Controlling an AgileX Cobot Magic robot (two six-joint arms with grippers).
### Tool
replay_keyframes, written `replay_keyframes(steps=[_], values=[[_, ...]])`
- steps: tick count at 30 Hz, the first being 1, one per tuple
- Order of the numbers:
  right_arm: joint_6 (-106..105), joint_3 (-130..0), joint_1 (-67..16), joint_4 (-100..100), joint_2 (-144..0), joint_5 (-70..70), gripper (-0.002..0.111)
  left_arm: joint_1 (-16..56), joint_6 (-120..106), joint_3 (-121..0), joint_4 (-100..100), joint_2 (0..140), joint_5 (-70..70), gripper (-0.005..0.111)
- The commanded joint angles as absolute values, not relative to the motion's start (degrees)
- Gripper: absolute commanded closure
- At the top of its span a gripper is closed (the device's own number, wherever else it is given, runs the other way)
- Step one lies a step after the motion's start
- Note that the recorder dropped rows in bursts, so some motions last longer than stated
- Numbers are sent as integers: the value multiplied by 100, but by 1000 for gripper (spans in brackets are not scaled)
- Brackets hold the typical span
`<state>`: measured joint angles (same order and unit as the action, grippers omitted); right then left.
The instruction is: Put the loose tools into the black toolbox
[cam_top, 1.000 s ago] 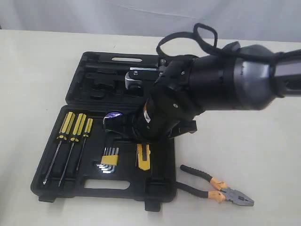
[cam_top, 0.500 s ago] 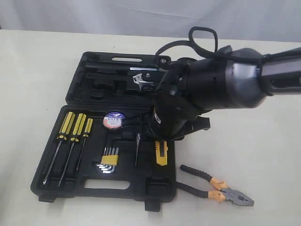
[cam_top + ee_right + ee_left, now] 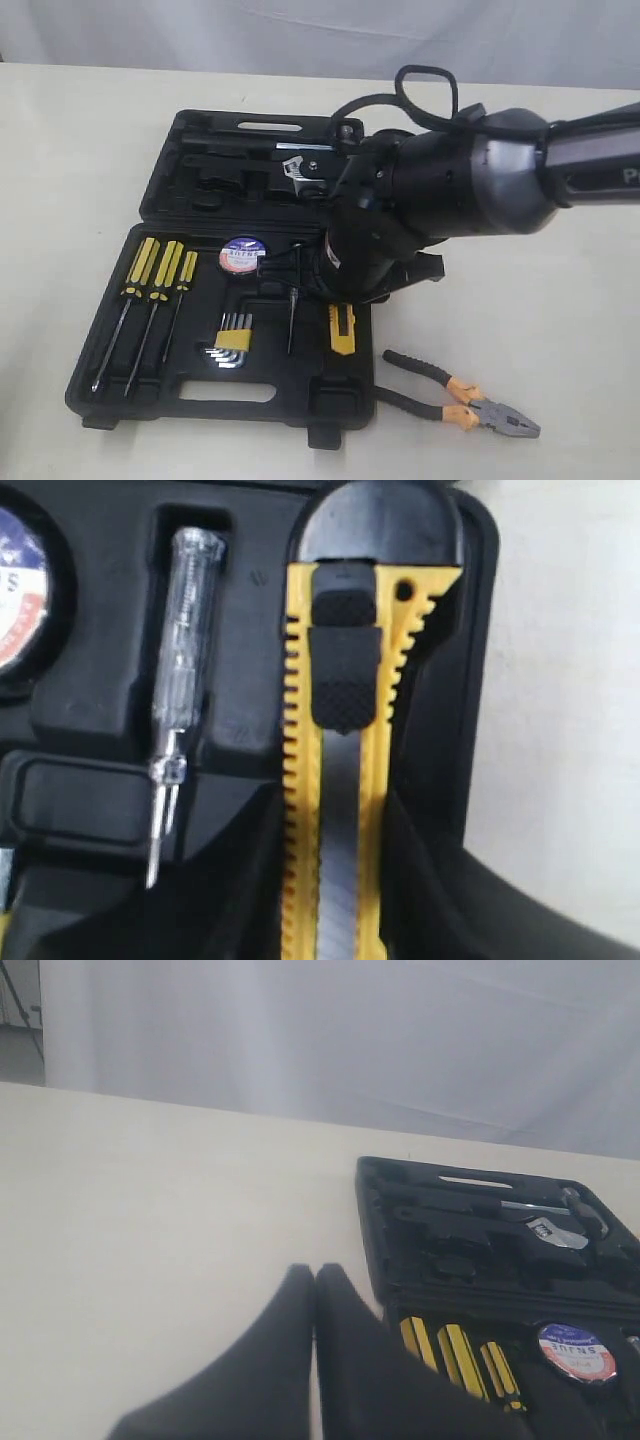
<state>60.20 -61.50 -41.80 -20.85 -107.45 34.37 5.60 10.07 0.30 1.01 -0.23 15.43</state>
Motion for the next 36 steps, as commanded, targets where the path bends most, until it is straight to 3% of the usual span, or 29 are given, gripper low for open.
replay_keyframes(steps=[1, 4, 11, 14, 31, 33, 36], values=[[5993, -6124, -4143, -2092, -11010, 3427, 108, 593, 1005, 0, 126, 0, 1548, 107], [5983, -6124, -4143, -2106, -11108, 3300, 102, 593, 1005, 0, 126, 0, 1548, 107], [5983, -6124, -4143, -2095, -11085, 3170, 52, 593, 1005, 0, 126, 0, 1548, 107], [5969, -6124, -4143, -2095, -11085, 3170, 43, 593, 1005, 0, 126, 0, 1548, 107], [5714, -6124, -4143, -2475, -10238, 3232, 43, 593, 1005, 0, 85, 0, 1548, 107], [5714, -6124, -4143, -2641, -10225, 3244, 50, 593, 1005, 0, 85, 0, 1548, 107], [5714, -6124, -4143, -2794, -10225, 3256, 74, 593, 1005, 0, 85, 0, 1548, 107]])
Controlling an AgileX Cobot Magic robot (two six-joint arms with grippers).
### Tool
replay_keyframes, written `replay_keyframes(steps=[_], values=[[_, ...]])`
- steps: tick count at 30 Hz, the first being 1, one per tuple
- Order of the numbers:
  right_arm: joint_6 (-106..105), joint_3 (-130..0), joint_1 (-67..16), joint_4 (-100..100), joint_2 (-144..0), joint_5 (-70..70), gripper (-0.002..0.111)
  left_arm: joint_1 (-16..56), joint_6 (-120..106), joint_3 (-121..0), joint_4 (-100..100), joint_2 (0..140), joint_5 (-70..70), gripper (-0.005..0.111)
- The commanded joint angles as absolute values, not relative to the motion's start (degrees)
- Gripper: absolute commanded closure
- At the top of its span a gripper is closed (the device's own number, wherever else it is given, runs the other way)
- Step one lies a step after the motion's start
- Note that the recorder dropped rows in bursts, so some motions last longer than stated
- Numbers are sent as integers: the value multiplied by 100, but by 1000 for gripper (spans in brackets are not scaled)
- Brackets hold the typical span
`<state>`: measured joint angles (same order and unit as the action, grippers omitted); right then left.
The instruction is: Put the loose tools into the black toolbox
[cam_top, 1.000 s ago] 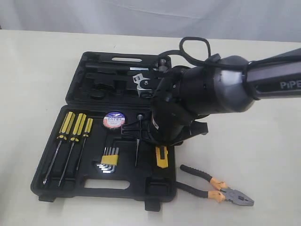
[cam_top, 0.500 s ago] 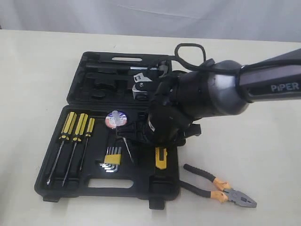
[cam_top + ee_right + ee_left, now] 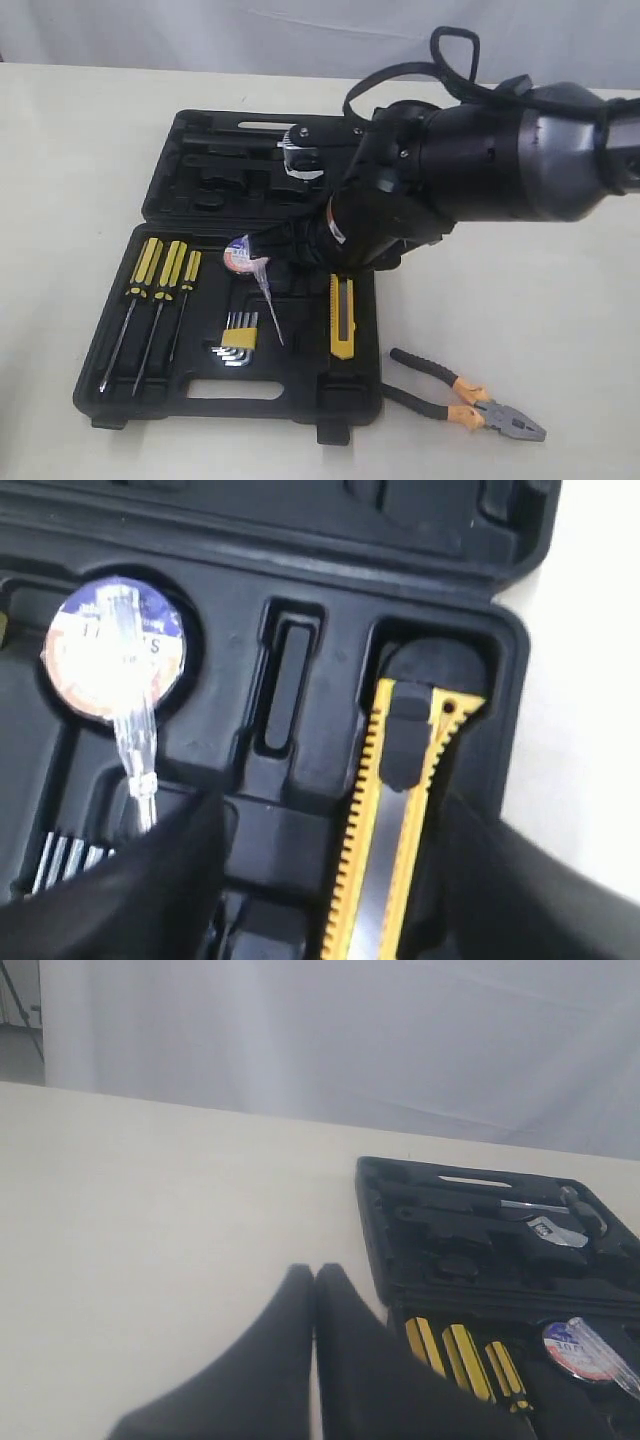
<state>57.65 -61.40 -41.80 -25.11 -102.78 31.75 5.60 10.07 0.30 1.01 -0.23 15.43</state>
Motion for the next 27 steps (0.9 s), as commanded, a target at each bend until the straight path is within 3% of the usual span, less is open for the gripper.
replay_keyframes(steps=[1, 4, 27], values=[[5714, -6124, -4143, -2876, -10225, 3269, 82, 593, 1005, 0, 85, 0, 1548, 107], [5714, -6124, -4143, -3241, -10225, 3297, 109, 593, 1005, 0, 85, 0, 1548, 107], [5715, -6124, -4012, -3615, -11091, 2981, 109, 593, 1005, 0, 132, 0, 1548, 107]])
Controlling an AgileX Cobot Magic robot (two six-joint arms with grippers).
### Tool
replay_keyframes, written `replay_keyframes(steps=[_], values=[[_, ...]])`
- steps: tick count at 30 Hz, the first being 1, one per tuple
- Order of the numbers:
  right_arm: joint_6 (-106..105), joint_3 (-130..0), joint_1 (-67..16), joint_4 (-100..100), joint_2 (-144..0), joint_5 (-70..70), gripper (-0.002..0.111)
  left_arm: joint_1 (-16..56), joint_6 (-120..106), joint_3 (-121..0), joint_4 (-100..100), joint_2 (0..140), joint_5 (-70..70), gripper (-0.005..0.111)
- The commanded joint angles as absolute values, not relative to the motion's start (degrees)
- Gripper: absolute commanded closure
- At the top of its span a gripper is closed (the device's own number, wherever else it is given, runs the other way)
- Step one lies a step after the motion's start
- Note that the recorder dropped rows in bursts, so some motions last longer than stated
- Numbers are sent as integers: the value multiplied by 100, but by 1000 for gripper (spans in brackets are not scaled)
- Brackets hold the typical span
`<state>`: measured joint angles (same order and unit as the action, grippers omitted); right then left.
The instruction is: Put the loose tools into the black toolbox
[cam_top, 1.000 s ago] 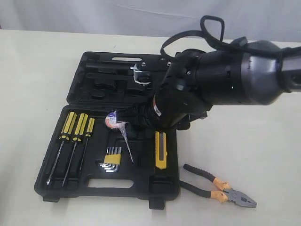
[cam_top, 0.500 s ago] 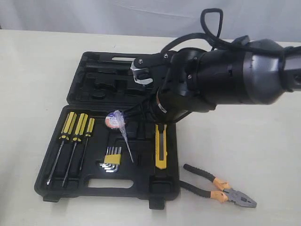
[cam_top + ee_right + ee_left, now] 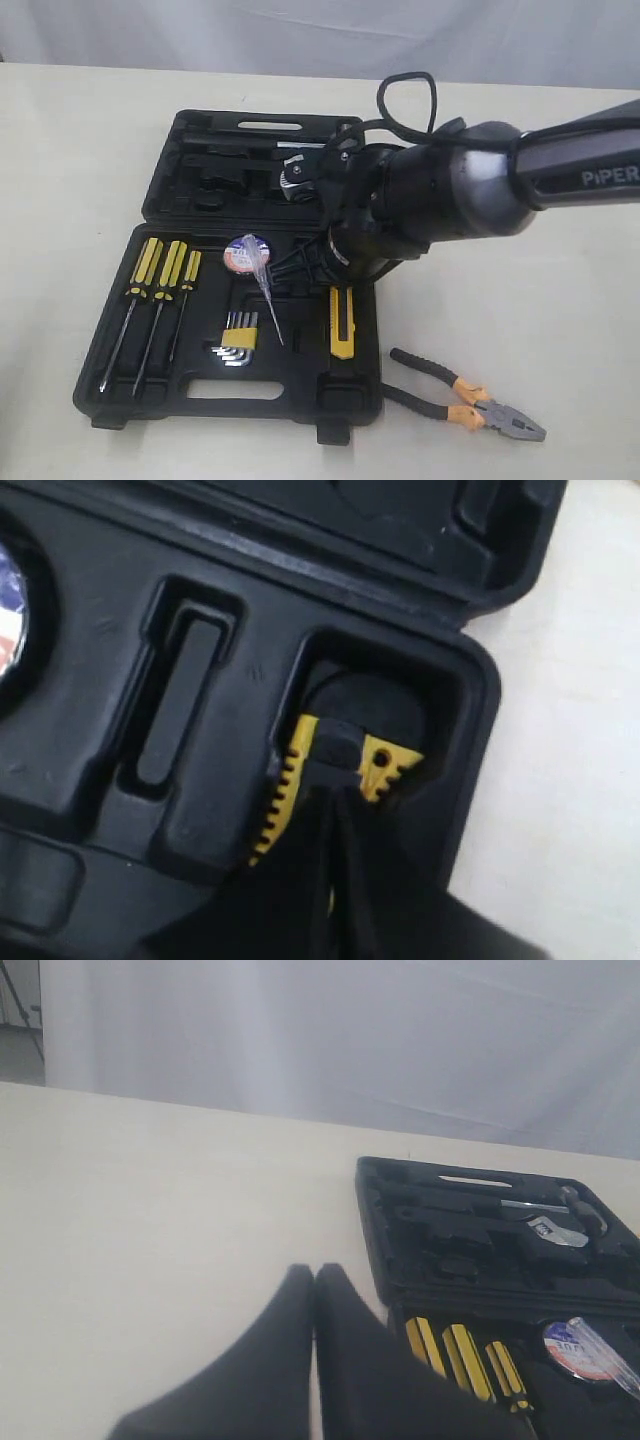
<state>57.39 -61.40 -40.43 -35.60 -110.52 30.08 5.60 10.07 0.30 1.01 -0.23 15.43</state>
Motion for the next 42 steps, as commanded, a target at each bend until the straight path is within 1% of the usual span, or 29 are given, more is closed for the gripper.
replay_keyframes(steps=[1, 6, 9, 12, 16, 18, 27, 42], values=[[5715, -6124, -4012, -3615, -11059, 3001, 109, 593, 1005, 0, 132, 0, 1548, 107], [5715, -6124, -4012, -3615, -10816, 3052, 109, 593, 1005, 0, 132, 0, 1548, 107], [5670, -6124, -4022, -3489, -10643, 3315, 109, 593, 1005, 0, 132, 0, 1548, 107], [5058, -6124, -4022, -2961, -10534, 3606, 109, 593, 1005, 0, 132, 0, 1548, 107], [3725, -6099, -4022, -1740, -10536, 3779, 109, 593, 1005, 0, 132, 0, 1548, 107], [3440, -5983, -4022, -1440, -10536, 3646, 109, 593, 1005, 0, 132, 0, 1548, 107], [3339, -5314, -4022, -1423, -10536, 2796, 109, 593, 1005, 0, 132, 0, 1548, 107], [3213, -5321, -4022, -1423, -10112, 2677, 109, 593, 1005, 0, 132, 0, 1548, 107]])
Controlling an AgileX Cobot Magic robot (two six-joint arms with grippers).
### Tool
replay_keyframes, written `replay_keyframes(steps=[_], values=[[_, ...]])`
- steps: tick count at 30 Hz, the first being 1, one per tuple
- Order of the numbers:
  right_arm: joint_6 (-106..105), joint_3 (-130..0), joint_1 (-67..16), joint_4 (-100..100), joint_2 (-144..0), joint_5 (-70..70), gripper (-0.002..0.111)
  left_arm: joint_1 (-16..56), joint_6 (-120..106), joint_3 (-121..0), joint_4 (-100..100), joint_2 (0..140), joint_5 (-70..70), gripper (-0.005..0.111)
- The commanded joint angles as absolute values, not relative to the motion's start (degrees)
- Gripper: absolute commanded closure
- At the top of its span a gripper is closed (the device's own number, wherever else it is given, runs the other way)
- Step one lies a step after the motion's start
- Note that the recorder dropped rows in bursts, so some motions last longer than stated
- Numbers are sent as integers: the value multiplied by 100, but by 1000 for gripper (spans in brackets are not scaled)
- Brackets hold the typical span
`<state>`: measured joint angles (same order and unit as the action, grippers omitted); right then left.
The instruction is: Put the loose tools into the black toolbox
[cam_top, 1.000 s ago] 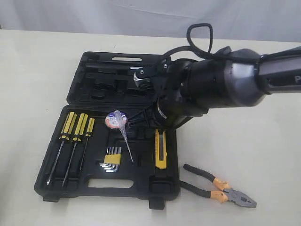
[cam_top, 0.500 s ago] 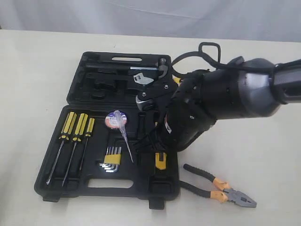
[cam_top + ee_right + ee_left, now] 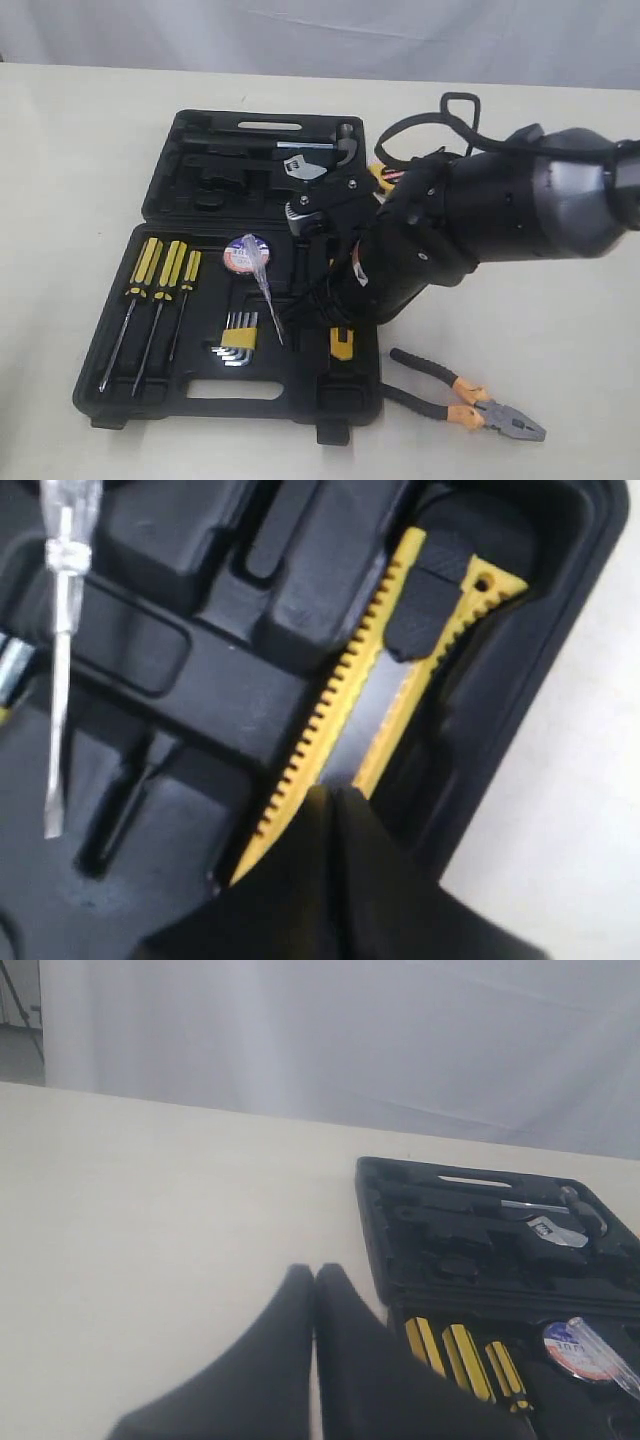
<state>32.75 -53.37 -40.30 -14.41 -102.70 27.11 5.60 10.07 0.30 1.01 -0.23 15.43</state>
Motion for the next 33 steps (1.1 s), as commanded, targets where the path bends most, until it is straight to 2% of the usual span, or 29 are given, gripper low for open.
replay_keyframes(steps=[1, 18, 33], values=[[3213, -5321, -4022, -1423, -10112, 2677, 109, 593, 1005, 0, 132, 0, 1548, 107], [3167, -5321, -4022, -1413, -10400, 2689, 109, 593, 1005, 0, 132, 0, 1548, 107], [3167, -5321, -4022, -1413, -10086, 2743, 109, 593, 1005, 0, 132, 0, 1548, 107]])
